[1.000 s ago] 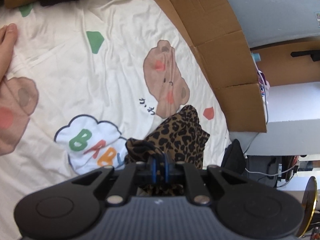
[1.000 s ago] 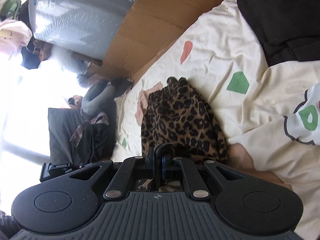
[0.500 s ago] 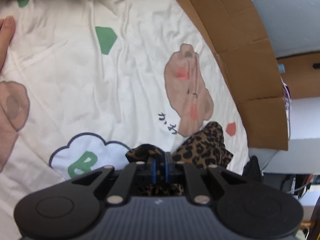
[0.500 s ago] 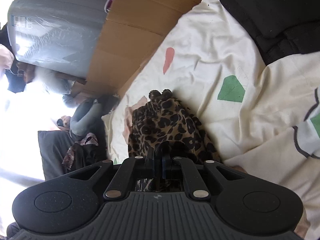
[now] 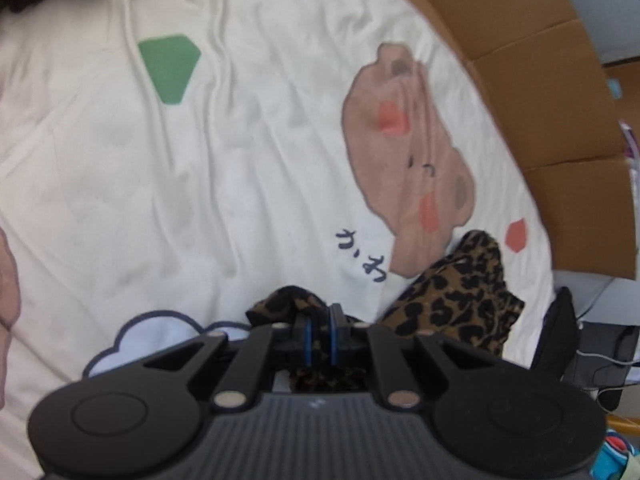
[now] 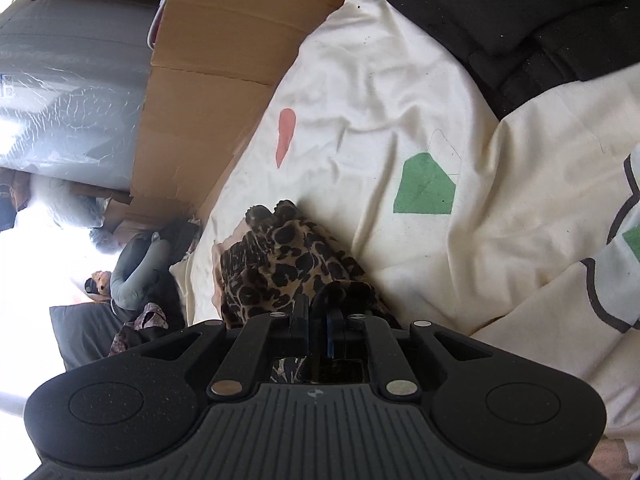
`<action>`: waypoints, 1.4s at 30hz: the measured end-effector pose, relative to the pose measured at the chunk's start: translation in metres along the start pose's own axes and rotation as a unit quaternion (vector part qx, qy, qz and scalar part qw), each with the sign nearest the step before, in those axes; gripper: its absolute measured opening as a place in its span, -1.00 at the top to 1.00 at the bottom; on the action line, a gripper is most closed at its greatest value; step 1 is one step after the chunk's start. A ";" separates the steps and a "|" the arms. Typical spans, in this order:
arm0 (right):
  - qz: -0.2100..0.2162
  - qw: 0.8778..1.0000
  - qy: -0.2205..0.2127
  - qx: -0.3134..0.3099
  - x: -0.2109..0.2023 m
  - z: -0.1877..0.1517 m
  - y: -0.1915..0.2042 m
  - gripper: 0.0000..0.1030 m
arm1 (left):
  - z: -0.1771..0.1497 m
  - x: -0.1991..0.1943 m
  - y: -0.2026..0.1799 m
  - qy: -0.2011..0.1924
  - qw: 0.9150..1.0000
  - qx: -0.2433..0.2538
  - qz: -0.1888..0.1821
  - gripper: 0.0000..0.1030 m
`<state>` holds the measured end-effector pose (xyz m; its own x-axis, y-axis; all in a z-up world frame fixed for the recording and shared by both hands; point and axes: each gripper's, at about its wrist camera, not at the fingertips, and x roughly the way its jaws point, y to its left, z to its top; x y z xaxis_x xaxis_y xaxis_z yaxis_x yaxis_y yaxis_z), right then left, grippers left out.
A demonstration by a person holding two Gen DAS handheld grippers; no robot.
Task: Fold clothes
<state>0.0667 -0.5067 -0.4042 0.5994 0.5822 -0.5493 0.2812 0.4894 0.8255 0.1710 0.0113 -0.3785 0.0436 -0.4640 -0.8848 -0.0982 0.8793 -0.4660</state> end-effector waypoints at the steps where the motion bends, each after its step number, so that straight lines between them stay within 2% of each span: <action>1: 0.000 1.000 0.000 -0.001 0.000 0.000 0.000 0.84 | 0.003 0.004 -0.002 0.007 1.000 0.005 0.009 0.83; 7: -0.008 1.000 -0.002 -0.009 0.002 -0.001 0.002 0.84 | 0.019 0.022 -0.015 0.057 0.995 0.048 0.061 0.81; 11: -0.014 1.000 -0.004 -0.014 0.001 -0.001 0.005 0.84 | 0.034 0.030 -0.034 0.107 0.984 0.101 0.098 0.79; 16: -0.022 0.999 -0.007 -0.024 -0.001 -0.003 0.008 0.80 | 0.043 0.031 -0.051 0.142 0.972 0.145 0.116 0.77; 21: -0.035 0.999 -0.015 -0.035 -0.008 -0.004 0.010 0.75 | 0.039 0.015 -0.069 0.149 0.965 0.194 0.095 0.57; 26: -0.047 0.996 -0.058 -0.049 -0.026 -0.004 0.014 0.61 | 0.033 -0.007 -0.084 0.137 0.957 0.251 0.046 0.44; 30: -0.052 0.993 -0.080 -0.062 -0.041 -0.002 0.021 0.58 | 0.037 -0.018 -0.082 0.118 0.956 0.268 0.024 0.37; 36: -0.069 0.991 -0.073 -0.091 -0.050 -0.009 0.035 0.58 | 0.047 -0.031 -0.073 0.098 0.953 0.285 -0.018 0.36; 39: -0.077 0.989 -0.064 -0.107 -0.050 -0.018 0.042 0.34 | 0.048 -0.036 -0.072 0.092 0.948 0.304 -0.032 0.34; 40: -0.084 0.988 -0.060 -0.116 -0.049 -0.021 0.045 0.17 | 0.045 -0.035 -0.072 0.091 0.944 0.317 -0.026 0.34; 42: -0.099 0.985 -0.050 -0.133 -0.045 -0.027 0.050 0.12 | 0.040 -0.034 -0.072 0.089 0.935 0.343 -0.015 0.32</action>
<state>0.0340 -0.4909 -0.3420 0.6264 0.3982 -0.6701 0.2024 0.7471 0.6331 0.2166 -0.0321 -0.3146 -0.1360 -0.4471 -0.8841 0.5633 0.6992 -0.4403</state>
